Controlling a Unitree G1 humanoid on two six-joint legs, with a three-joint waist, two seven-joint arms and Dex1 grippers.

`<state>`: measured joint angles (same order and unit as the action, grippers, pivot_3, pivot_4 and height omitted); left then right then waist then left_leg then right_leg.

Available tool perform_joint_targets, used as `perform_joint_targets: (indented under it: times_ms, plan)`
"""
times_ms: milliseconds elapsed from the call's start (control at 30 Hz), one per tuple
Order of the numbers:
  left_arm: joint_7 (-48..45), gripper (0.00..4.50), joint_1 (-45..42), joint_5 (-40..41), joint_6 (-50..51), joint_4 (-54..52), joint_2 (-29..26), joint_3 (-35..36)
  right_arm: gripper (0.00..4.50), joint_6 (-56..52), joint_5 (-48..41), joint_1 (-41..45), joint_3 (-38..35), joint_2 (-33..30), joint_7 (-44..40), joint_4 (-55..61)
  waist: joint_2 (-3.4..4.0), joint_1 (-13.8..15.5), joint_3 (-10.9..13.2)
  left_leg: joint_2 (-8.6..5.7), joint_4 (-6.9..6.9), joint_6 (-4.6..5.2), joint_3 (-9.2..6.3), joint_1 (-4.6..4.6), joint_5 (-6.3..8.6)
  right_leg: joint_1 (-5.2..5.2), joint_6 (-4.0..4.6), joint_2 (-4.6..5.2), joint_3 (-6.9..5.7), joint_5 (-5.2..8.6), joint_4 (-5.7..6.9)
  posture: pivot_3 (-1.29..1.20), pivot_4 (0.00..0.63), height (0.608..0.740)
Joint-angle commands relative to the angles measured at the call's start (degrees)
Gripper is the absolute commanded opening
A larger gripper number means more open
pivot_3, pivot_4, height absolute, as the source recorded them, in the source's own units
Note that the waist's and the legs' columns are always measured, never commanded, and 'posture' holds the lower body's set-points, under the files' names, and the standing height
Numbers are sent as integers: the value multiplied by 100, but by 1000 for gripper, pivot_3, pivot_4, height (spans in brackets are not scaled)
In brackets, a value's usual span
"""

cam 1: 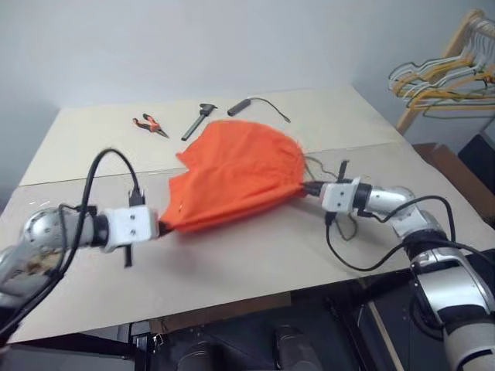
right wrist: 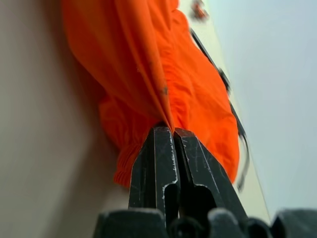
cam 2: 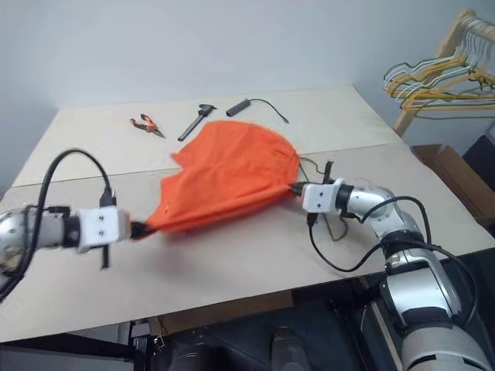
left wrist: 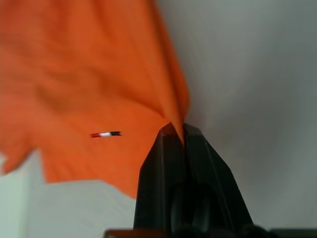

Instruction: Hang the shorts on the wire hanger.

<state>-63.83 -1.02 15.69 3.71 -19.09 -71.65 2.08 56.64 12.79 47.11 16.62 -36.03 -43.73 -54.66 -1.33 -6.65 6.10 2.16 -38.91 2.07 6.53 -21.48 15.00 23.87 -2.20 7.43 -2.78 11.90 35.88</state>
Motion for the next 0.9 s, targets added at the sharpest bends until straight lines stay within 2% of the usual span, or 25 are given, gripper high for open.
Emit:
perform_joint_targets:
  times_ms: [33, 200, 333, 533, 800, 900]
  plan:
    - [-627, 22, 711, 237, 442, -651, -386, 719, 0, 89, -100, -201, -81, -316, -160, 457, 0, 102, 0, 0, 0, 0, 2, 6, 0, -4, 2, 0, 1, 1, 2, -20, 85, 740]
    - [-899, 22, 1343, 429, 873, -1413, -353, 1193, 0, 150, -115, -853, -21, -618, -334, 1214, 0, 319, 0, -1, -1, -6, 20, -3, -4, 15, 16, -1, 11, 0, 9, -26, 88, 740]
    - [-1043, 22, 1572, 471, 921, -1751, -274, 1274, 0, 70, -182, -1391, -83, -895, -350, 1880, 0, 344, 0, -10, -3, -29, 26, -18, -17, 27, 16, -1, 13, 1, 4, -30, 93, 740]
    - [-1261, 22, 1997, 551, 1162, -2138, -187, 1493, 0, -353, -579, -2352, -252, -1347, -371, 3150, -1, 356, 2, -8, -2, -4, 26, -12, -1, 25, 20, -4, 15, 6, 3, -49, 106, 740]
    - [-1527, 22, 2252, 299, 1059, -2165, -172, 1519, 0, -1024, -791, -3165, -356, -1566, -402, 4351, -3, 386, 4, -6, -2, 1, 24, -6, 3, 22, 32, -7, 16, 32, 3, -69, 114, 740]
    - [-1677, 692, 2412, 65, 856, -2070, -185, 1609, 795, -1279, -1049, -3466, -371, -1708, -595, 4784, -2, 406, 7, -6, -2, 3, 25, -8, 6, 24, 39, -6, 16, 36, 1, -68, 116, 740]
